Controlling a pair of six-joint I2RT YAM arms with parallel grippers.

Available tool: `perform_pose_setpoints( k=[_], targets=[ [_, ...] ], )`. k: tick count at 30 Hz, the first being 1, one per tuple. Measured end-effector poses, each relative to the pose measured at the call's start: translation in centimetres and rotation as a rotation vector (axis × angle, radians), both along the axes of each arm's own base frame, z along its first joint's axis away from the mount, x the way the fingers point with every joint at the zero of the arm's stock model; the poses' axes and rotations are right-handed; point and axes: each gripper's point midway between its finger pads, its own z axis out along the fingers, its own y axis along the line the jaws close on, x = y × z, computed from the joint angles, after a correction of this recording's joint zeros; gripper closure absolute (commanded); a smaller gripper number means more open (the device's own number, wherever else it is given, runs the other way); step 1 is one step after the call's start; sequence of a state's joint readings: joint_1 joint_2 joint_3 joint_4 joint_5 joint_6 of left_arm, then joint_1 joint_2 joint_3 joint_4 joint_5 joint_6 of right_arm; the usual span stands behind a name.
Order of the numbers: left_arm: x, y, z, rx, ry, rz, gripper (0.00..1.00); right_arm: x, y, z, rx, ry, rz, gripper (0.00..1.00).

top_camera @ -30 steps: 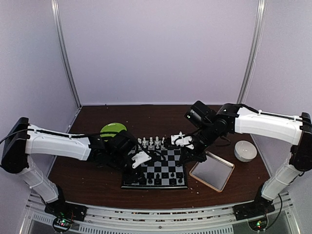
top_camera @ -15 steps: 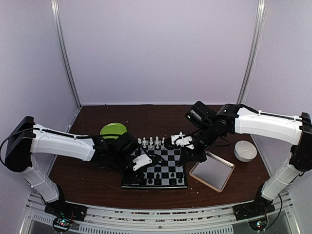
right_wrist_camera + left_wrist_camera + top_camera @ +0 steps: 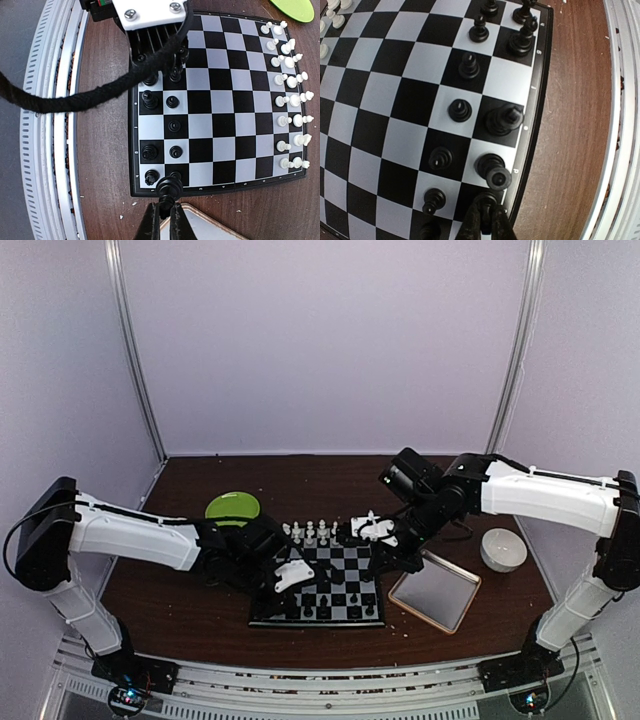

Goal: Set up the chess pieces on the board
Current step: Pick up the bishop from f8, then place the bishop on f8.

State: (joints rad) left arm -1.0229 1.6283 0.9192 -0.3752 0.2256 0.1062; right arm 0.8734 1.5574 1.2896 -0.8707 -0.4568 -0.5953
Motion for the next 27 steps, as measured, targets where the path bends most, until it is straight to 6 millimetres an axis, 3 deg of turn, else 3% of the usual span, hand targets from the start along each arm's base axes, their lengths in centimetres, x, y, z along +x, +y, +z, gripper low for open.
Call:
perform_pose_setpoints(
  k=[5, 13, 15, 23, 27],
  targets=[
    [0.2, -0.4, 2.0, -0.047, -0.026, -0.002, 1.00, 0.0, 0.0, -0.1, -0.003, 0.002, -0.001, 0.98],
    [0.9, 1.0, 8.7, -0.149, -0.140, 0.040, 1.00, 0.3, 0.5, -0.7, -0.028, 0.024, 0.001, 0.98],
    [2.0, 2.4, 10.0, -0.170, -0.169, 0.086, 1.00, 0.4, 1.2, -0.4, -0.033, 0.026, 0.011, 0.98],
    [8.2, 11.1, 16.5, -0.296, -0.331, 0.390, 1.00, -0.7, 4.6, 0.0, -0.060, 0.036, 0.089, 0.97],
    [9.4, 13.8, 17.7, -0.336, -0.390, 0.478, 1.00, -1.4, 6.9, -0.1, -0.091, 0.044, 0.136, 0.97]
  ],
)
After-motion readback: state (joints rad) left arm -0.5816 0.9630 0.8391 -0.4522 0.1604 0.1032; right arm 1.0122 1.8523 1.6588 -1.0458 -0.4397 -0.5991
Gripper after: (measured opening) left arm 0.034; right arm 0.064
